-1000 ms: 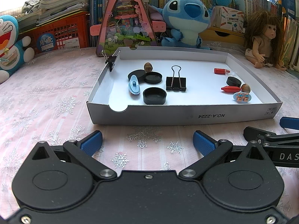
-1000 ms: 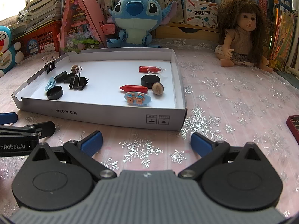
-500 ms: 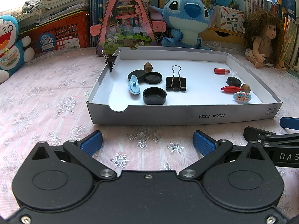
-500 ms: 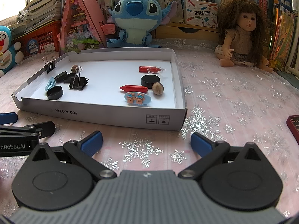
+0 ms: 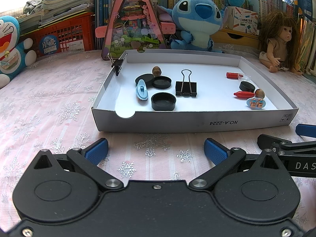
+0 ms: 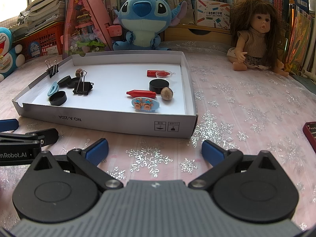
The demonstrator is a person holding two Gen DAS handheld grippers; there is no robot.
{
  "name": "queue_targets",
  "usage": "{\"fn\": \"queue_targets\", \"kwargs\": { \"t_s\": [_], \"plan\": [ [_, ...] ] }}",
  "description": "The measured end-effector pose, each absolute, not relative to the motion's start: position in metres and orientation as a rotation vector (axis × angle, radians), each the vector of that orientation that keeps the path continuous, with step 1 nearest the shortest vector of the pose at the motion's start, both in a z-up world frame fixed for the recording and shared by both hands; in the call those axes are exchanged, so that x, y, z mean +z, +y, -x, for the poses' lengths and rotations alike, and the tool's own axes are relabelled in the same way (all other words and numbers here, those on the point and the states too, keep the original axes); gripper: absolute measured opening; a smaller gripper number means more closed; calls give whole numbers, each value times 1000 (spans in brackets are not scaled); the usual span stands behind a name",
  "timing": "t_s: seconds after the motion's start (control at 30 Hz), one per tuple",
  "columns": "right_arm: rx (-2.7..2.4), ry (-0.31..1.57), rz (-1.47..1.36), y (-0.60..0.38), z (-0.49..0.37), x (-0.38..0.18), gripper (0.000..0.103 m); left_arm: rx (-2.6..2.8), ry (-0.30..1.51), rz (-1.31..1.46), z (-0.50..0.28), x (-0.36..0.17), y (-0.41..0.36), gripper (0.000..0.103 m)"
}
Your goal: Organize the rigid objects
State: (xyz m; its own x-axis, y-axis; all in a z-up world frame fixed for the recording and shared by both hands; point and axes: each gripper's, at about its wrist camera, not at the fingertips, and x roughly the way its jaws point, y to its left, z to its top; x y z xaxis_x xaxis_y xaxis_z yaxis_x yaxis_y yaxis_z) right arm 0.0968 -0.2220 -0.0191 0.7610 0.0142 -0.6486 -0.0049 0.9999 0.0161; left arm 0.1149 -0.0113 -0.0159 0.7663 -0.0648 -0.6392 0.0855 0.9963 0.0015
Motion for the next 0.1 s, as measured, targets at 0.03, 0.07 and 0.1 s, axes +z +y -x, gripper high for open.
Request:
{"fn": "queue_targets", "kwargs": {
  "t_s": [0.03, 0.07, 0.1],
  "plan": [
    [10, 706, -13, -222, -97, -19, 103, -82, 693, -32, -115, -16, -11, 103],
    [10, 706, -13, -222, -97, -19, 103, -82, 693, -31, -115, -16, -11, 103],
    [10, 706, -13, -222, -97, -19, 103, -82, 693, -32, -115, -16, -11, 103]
  ]
}}
